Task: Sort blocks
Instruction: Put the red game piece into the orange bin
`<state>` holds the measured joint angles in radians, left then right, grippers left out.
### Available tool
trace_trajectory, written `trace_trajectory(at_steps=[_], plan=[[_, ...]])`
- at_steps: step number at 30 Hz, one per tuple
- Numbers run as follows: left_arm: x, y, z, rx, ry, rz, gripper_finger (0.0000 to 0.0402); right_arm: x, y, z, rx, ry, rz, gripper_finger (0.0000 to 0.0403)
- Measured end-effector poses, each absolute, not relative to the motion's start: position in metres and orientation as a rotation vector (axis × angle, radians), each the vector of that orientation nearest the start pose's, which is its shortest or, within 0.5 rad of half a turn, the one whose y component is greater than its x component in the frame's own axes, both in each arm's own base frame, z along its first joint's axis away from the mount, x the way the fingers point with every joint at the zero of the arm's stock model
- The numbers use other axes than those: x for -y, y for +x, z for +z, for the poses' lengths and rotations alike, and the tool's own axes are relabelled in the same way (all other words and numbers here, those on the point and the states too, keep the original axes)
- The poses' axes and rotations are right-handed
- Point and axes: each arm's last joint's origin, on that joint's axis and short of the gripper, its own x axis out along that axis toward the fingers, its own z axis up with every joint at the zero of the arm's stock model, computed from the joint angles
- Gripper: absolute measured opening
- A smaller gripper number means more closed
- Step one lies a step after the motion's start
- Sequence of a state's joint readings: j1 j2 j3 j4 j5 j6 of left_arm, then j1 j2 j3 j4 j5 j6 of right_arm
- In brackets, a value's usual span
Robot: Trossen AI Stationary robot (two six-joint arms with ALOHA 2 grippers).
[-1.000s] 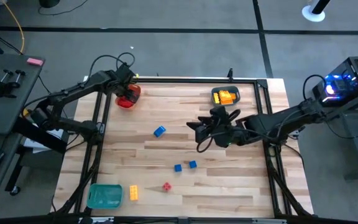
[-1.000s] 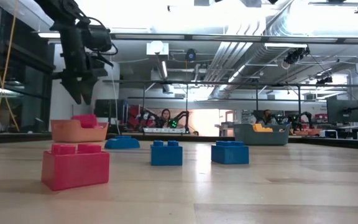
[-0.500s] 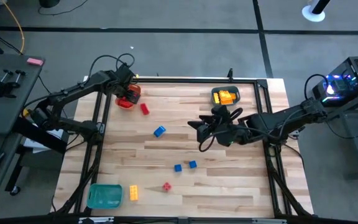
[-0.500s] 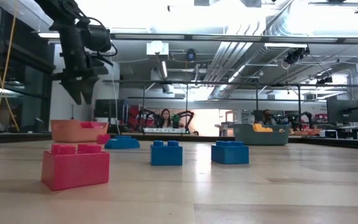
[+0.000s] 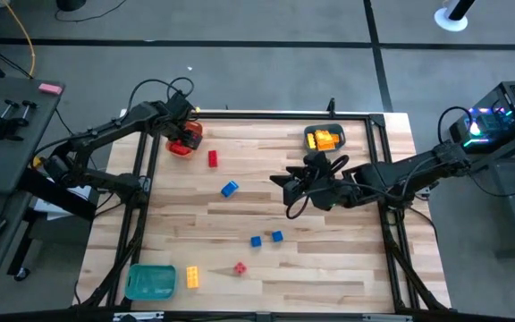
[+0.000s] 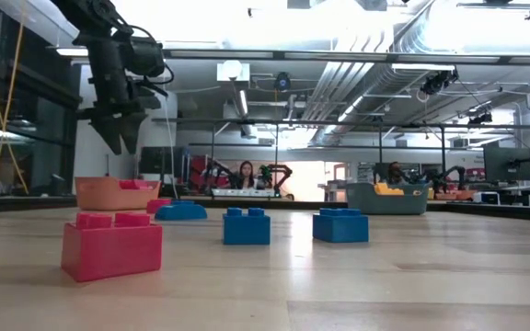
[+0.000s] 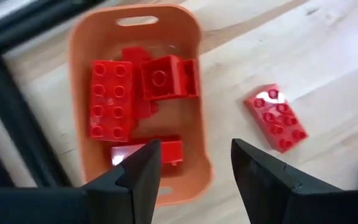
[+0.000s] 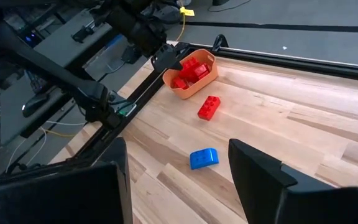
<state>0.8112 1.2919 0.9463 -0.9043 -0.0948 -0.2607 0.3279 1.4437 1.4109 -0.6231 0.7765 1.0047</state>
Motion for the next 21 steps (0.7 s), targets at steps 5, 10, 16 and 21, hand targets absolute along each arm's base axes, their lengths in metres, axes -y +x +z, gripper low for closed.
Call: trace_trajectory(at_steps=[5, 10, 16, 21], plan=[[-0.164, 0.164, 0.24, -1.056, -0.72, 0.85, 0.0179, -0.079, 0.294, 0.363, -0.287, 0.622, -0.658, 0.0161], [-0.149, 0.183, 0.242, -1.019, -0.684, 0.761, 0.0179, -0.079, 0.294, 0.363, -0.287, 0.623, -0.658, 0.0161], [-0.119, 0.215, 0.244, -0.934, -0.682, 0.768, 0.0179, -0.078, 0.294, 0.363, -0.286, 0.622, -0.66, 0.0161], [-0.092, 0.235, 0.226, -0.957, -0.702, 0.945, 0.0179, -0.078, 0.294, 0.363, -0.286, 0.622, -0.66, 0.0161]])
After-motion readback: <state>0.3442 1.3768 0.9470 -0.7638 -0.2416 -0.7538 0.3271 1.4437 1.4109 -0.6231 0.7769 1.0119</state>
